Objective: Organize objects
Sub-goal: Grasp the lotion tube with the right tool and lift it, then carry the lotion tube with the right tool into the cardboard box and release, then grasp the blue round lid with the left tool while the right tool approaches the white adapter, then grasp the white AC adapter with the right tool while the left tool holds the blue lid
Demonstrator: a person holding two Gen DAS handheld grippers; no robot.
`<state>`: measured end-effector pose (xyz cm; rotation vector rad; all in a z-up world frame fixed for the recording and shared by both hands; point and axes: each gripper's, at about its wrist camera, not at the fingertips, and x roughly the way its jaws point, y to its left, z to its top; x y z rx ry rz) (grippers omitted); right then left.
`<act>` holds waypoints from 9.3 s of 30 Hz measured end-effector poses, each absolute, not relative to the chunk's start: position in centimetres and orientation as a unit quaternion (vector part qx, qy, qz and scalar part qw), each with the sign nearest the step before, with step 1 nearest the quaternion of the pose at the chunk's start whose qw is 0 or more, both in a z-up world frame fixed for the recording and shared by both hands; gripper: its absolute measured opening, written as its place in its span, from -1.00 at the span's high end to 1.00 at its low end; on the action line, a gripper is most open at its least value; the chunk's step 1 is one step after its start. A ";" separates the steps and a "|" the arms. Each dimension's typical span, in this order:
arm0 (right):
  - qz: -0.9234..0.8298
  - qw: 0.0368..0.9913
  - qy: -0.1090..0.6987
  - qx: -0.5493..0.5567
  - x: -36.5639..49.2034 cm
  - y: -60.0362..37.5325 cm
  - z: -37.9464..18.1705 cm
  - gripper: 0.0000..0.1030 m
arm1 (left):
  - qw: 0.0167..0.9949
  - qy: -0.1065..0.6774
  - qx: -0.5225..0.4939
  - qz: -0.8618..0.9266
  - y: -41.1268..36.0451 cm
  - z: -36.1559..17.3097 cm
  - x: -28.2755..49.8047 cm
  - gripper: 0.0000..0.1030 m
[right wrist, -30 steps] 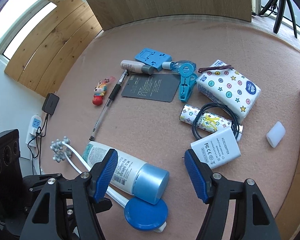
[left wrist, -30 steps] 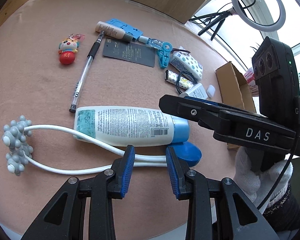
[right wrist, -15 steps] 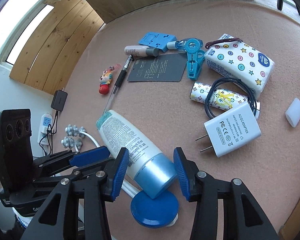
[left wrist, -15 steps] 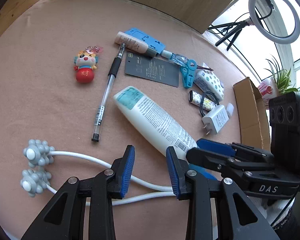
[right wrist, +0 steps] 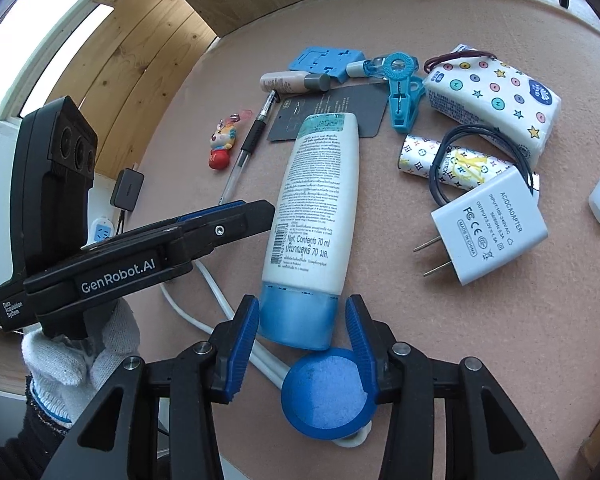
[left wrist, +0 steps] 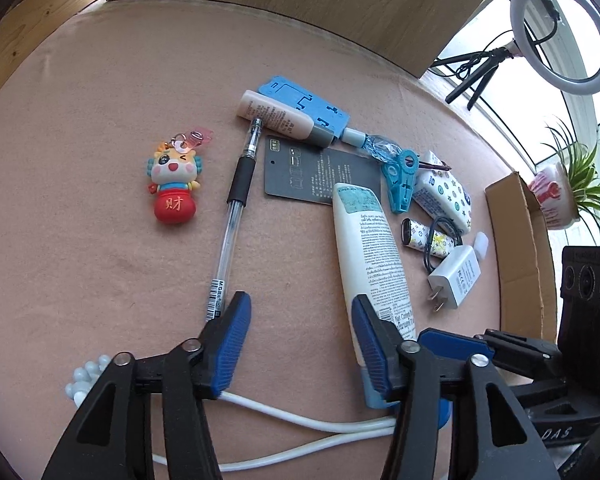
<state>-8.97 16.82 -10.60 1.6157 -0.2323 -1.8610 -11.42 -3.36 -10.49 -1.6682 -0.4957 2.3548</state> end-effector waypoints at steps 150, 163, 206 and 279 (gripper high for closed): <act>-0.827 0.183 -0.111 0.519 -7.9 30.1 -4.2 -0.39 | 0.147 -0.034 -0.563 0.812 9.8 -9.4 -2.7 -0.12; -0.821 0.188 -0.100 0.531 -8.7 27.6 -5.0 -0.39 | 0.152 -0.041 -0.556 0.816 9.1 -10.4 -4.2 -0.04; -0.756 0.151 -0.096 0.630 -14.5 22.0 -11.7 0.01 | 0.132 -0.064 -0.548 0.823 7.0 -10.9 -6.0 -0.21; -0.821 0.150 -0.125 0.537 -6.9 33.4 -4.5 0.38 | 0.130 -0.041 -0.506 0.852 13.4 -9.2 -10.4 -0.22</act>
